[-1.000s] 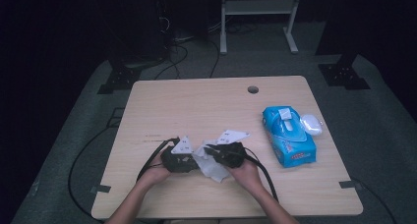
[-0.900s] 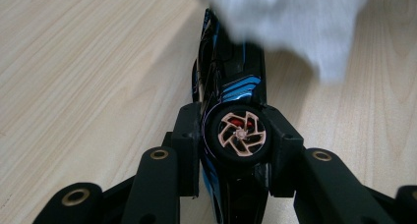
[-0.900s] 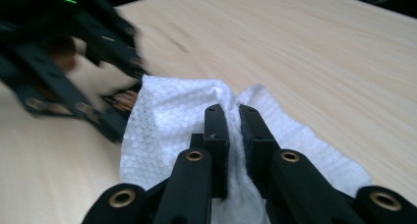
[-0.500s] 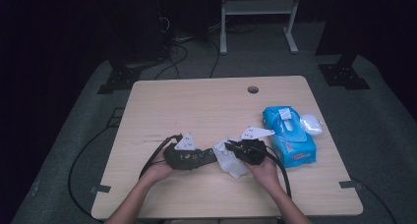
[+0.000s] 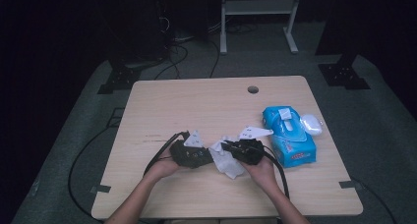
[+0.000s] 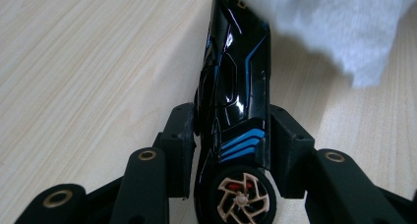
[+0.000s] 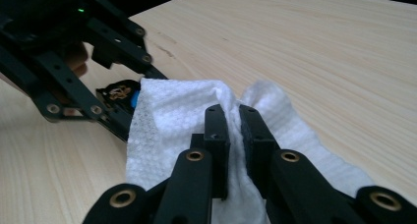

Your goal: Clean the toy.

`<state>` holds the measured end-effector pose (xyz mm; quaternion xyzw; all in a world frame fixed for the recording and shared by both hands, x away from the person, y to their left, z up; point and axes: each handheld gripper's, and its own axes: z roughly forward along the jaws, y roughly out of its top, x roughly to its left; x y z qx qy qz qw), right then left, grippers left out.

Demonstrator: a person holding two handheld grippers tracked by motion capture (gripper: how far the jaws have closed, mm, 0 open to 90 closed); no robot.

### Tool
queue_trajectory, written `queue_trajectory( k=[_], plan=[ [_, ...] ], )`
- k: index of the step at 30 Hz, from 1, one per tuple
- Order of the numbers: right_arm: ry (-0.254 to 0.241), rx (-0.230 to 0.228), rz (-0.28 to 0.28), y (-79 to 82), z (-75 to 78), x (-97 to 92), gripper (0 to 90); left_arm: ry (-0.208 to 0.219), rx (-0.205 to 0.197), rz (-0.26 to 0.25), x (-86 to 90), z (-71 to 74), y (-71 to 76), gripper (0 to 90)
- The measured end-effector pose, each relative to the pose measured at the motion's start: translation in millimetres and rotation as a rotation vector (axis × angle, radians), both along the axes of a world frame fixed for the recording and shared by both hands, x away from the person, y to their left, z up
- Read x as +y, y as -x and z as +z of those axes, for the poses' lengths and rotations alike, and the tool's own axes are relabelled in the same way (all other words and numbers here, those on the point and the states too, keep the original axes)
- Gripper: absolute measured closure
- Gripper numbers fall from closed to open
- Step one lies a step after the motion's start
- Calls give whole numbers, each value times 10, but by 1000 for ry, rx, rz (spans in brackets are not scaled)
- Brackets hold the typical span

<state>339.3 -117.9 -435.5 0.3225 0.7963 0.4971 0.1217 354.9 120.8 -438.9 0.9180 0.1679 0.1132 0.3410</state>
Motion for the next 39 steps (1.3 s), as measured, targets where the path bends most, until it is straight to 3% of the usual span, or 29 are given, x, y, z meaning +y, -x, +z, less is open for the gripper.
queue_trajectory(
  k=[5,13,17,21,28,32,39],
  plan=[
    [6,3,21,-18,-10,82,828,8,-2,-3,23,0,9,583],
    [-6,15,-24,-56,-24,-88,828,19,-3,-2,106,22,31,623],
    [-17,22,-42,-57,-26,-172,828,10,7,1,73,41,3,583],
    [-33,36,-52,-49,-46,-256,828,-13,10,-6,-50,73,-28,532],
    [-70,58,-75,-39,-56,-409,828,-95,39,-18,-269,78,-105,485],
    [-77,64,-83,-43,-48,-472,828,-124,40,-24,-366,83,-145,482],
    [-80,77,-86,-54,-83,-501,828,-193,75,-17,-518,55,-194,457]
  ],
)
